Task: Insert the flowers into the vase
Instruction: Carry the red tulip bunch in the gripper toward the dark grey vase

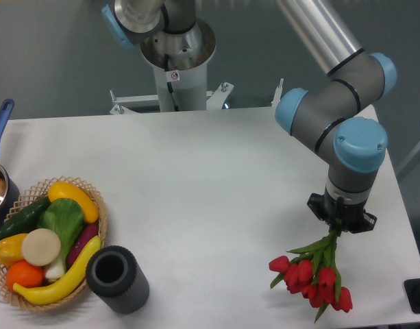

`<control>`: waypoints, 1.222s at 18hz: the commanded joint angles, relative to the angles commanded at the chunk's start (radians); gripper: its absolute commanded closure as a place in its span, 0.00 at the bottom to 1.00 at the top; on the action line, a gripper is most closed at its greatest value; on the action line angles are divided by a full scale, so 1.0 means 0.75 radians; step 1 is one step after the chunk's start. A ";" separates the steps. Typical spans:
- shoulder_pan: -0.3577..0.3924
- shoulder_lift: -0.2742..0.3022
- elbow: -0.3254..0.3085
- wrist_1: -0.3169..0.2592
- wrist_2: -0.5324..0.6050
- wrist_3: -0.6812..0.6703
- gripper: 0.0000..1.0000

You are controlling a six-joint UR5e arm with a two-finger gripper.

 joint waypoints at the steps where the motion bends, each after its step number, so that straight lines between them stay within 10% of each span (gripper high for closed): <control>1: 0.000 0.000 0.000 0.000 0.000 0.000 0.94; 10: -0.020 0.018 0.002 0.016 -0.165 -0.157 0.94; 16: -0.102 0.016 -0.010 0.255 -0.331 -0.407 0.94; 22: -0.149 0.016 -0.014 0.292 -0.579 -0.460 0.93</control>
